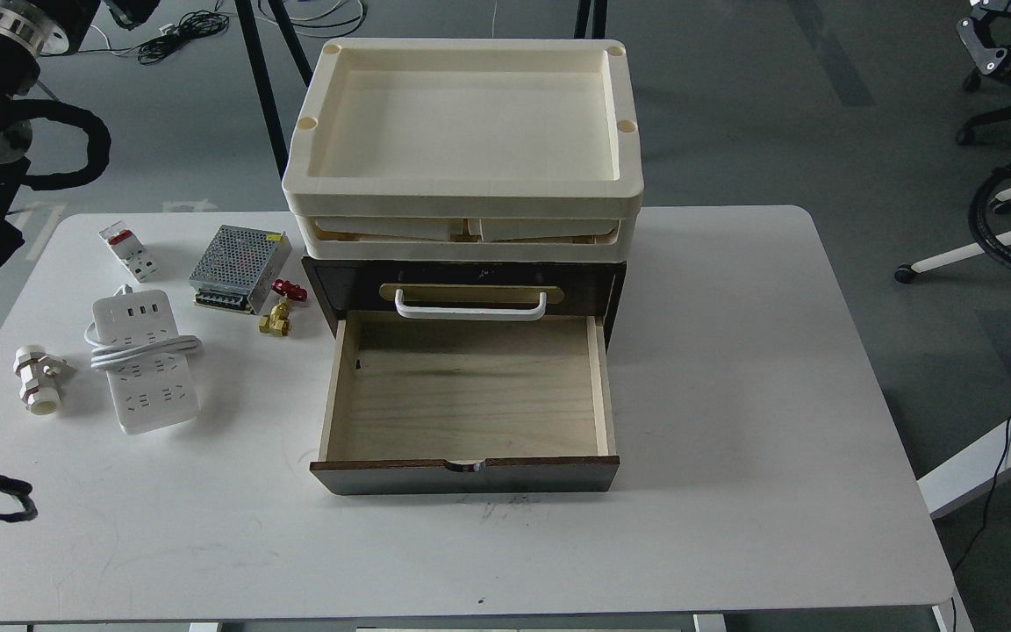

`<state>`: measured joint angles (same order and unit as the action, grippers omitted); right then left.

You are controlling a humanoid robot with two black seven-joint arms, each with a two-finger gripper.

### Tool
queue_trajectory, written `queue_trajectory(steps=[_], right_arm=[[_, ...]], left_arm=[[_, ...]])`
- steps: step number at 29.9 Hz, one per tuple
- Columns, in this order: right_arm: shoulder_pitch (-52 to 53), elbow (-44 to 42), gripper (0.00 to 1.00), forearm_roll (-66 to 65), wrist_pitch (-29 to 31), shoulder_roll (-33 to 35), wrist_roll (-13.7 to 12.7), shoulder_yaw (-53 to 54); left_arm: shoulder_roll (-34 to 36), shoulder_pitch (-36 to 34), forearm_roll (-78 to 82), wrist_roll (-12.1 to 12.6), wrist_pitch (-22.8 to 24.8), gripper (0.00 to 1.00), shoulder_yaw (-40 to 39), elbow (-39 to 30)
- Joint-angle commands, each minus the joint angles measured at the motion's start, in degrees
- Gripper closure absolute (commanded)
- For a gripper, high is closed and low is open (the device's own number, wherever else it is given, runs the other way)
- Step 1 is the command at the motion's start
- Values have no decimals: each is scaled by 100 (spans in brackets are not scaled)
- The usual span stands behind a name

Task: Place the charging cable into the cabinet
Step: 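Move the left arm in from the side toward the white power strip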

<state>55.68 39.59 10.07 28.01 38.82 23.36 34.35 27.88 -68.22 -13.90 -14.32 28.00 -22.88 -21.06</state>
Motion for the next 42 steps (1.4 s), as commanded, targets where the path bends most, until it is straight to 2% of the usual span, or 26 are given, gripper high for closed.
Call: queue_trajectory(steps=[1, 5, 9, 13, 16, 18, 20, 25, 31, 36, 42], right_arm=[[-13, -4, 0, -5, -1, -6, 2, -16], [-31, -21, 0, -5, -1, -15, -7, -7], [-31, -57, 0, -5, -1, -6, -7, 37], [-22, -57, 0, -5, -1, 47, 2, 46], [-31, -48, 0, -5, -1, 99, 2, 46], [-31, -39, 0, -5, -1, 169, 2, 46], [-31, -48, 0, -5, -1, 222, 2, 46], [-65, -74, 0, -5, -1, 302, 2, 54], [-285, -74, 0, -5, -1, 328, 2, 54], [-435, -83, 0, 4, -1, 354, 2, 63], [-505, -127, 0, 12, -1, 451, 11, 72]], left_arm=[[16, 19, -8, -61, 0, 0, -24, -3], [16, 11, -34, -404, 0, 0, -461, -12], [7, 387, -253, -483, 0, 0, -1638, -12], [-194, 977, -562, -1028, 0, 0, -2782, -47], [-327, 1127, -588, -1230, 0, 0, -3187, -126], [-327, 1249, -588, -1345, 0, 0, -3459, -371], [-213, 1442, -570, -1368, 0, 0, -3635, -984], [901, 1593, -220, -1368, 0, 0, -3628, -2892], [2606, 1409, 983, -1368, 0, 0, -2715, -3966], [3626, 1127, 3256, -1368, 0, 0, -2362, -4554], [4953, 1320, 6026, -1368, 0, 0, -2126, -6346]])
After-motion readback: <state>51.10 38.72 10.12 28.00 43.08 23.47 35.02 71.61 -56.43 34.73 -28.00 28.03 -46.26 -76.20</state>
